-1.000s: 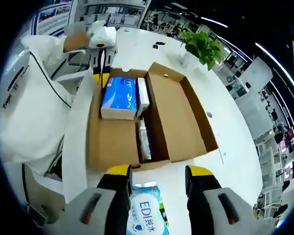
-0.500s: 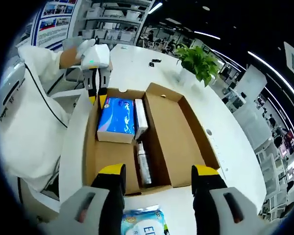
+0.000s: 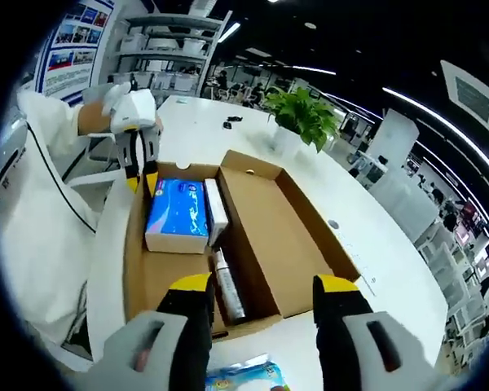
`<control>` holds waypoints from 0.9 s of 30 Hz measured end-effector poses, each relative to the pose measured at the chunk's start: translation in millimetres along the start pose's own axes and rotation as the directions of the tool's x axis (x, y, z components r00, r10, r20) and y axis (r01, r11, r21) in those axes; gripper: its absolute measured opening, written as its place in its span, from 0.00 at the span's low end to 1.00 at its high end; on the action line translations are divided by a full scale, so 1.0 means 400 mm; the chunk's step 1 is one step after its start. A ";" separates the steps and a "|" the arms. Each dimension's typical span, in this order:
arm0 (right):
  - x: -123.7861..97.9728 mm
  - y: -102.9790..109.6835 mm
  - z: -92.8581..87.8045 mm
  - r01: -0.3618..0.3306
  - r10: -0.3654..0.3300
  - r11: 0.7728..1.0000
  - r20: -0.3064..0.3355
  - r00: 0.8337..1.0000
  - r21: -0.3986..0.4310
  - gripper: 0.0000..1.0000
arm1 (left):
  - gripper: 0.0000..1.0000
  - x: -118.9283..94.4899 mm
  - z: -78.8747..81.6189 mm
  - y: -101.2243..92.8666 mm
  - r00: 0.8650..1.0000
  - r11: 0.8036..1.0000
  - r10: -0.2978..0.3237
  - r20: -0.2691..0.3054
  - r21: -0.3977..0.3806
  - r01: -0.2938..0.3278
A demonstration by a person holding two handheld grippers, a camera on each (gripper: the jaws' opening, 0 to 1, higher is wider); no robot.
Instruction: Operate the shoe box by opening the lid, removing the specified soft item, and placing it in the target area until the item is outside and the box remains undamaged.
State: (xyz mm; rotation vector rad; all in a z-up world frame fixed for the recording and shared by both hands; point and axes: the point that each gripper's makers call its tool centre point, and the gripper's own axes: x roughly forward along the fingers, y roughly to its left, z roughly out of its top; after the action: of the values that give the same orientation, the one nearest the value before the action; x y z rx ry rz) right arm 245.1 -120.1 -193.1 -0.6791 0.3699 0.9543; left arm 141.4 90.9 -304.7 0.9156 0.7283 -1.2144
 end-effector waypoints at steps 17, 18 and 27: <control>0.048 0.045 0.043 0.014 -0.014 1.000 0.024 1.000 -0.008 0.43 | 0.11 -0.023 -0.017 -0.003 0.997 0.997 0.012 -0.070 0.073 -0.007; 0.047 0.048 0.055 0.016 -0.016 1.000 0.035 0.999 -0.009 0.36 | 0.11 -0.021 -0.014 -0.008 0.998 0.997 0.001 -0.057 0.078 0.004; 0.087 0.062 0.056 0.053 -0.054 0.994 -0.006 0.999 -0.095 0.38 | 0.07 -0.022 -0.016 -0.003 0.998 0.997 0.013 -0.054 0.078 -0.009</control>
State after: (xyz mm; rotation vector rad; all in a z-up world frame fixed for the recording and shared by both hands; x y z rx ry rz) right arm 242.9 -73.5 -205.6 -0.7762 0.3142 0.9229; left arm 138.6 100.5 -300.1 1.0194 0.7224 -1.2187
